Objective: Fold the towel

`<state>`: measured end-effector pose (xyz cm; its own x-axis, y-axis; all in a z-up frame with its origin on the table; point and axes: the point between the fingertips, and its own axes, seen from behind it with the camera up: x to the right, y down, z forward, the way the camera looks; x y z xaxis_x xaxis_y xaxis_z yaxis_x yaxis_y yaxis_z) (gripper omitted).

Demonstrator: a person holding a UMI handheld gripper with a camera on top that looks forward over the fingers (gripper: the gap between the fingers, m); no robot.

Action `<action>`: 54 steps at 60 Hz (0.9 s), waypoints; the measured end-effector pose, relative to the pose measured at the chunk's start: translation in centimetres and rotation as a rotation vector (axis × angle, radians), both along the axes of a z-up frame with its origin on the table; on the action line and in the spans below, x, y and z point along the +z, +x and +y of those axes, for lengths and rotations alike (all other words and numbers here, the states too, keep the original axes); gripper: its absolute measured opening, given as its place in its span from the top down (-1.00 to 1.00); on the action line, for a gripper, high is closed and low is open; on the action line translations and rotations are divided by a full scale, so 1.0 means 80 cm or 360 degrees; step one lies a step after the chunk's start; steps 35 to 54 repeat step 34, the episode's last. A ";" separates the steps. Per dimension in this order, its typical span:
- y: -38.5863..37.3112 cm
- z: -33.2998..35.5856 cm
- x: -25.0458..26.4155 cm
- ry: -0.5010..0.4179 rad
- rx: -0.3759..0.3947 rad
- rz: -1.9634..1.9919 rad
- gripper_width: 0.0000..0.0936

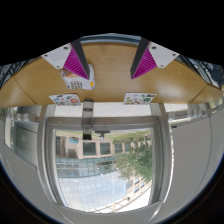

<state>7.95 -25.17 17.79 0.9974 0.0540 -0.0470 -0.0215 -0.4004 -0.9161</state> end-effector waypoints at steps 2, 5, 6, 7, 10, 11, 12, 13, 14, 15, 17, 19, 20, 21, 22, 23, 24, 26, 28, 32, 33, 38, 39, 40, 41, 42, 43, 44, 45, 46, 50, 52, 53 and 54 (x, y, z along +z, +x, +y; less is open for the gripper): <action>-0.013 -0.006 -0.002 0.0000 0.0007 -0.0003 -0.77; -0.024 -0.018 -0.003 -0.0006 0.0019 -0.0002 -0.78; -0.027 -0.021 -0.003 -0.0006 0.0022 -0.0003 -0.78; -0.030 -0.025 -0.003 -0.0007 0.0023 -0.0007 -0.80; -0.039 -0.032 -0.003 -0.0007 0.0017 -0.0018 -0.80; -0.041 -0.033 -0.003 -0.0006 0.0017 -0.0021 -0.81; -0.042 -0.036 -0.003 -0.0005 0.0017 -0.0022 -0.80; -0.044 -0.038 -0.003 -0.0006 0.0016 -0.0026 -0.81; -0.045 -0.040 -0.002 -0.0005 0.0014 -0.0029 -0.81; -0.049 -0.041 -0.003 -0.0004 0.0011 -0.0033 -0.81; -0.051 -0.044 -0.002 -0.0002 0.0008 -0.0034 -0.81; -0.053 -0.046 -0.001 0.0004 0.0006 -0.0041 -0.81; -0.054 -0.047 -0.001 0.0006 0.0005 -0.0046 -0.81; -0.055 -0.049 -0.001 0.0005 0.0005 -0.0049 -0.81; -0.058 -0.049 -0.002 0.0004 0.0003 -0.0051 -0.81; -0.058 -0.051 -0.002 0.0003 0.0003 -0.0052 -0.80; -0.059 -0.052 -0.001 0.0003 0.0002 -0.0052 -0.81; -0.059 -0.054 -0.001 0.0005 0.0001 -0.0053 -0.81; -0.060 -0.056 -0.002 0.0002 -0.0002 -0.0053 -0.81; -0.064 -0.057 -0.005 -0.0003 -0.0007 -0.0062 -0.80; -0.064 -0.058 -0.005 -0.0006 -0.0008 -0.0063 -0.81; -0.065 -0.054 -0.007 -0.0007 -0.0010 -0.0062 -0.81; -0.065 -0.054 -0.007 -0.0007 -0.0010 -0.0062 -0.81; -0.065 -0.054 -0.007 -0.0007 -0.0010 -0.0062 -0.81; -0.065 -0.054 -0.007 -0.0007 -0.0010 -0.0062 -0.81; -0.065 -0.054 -0.007 -0.0007 -0.0010 -0.0062 -0.81; -0.065 -0.054 -0.007 -0.0007 -0.0010 -0.0062 -0.81; -0.065 -0.054 -0.007 -0.0007 -0.0010 -0.0062 -0.81; -0.065 -0.054 -0.007 -0.0007 -0.0010 -0.0062 -0.81; -0.065 -0.054 -0.007 -0.0007 -0.0010 -0.0062 -0.81; -0.065 -0.054 -0.007 -0.0007 -0.0010 -0.0062 -0.81; -0.065 -0.054 -0.007 -0.0007 -0.0010 -0.0062 -0.81; -0.065 -0.054 -0.007 -0.0007 -0.0010 -0.0062 -0.81; -0.065 -0.054 -0.007 -0.0007 -0.0010 -0.0062 -0.81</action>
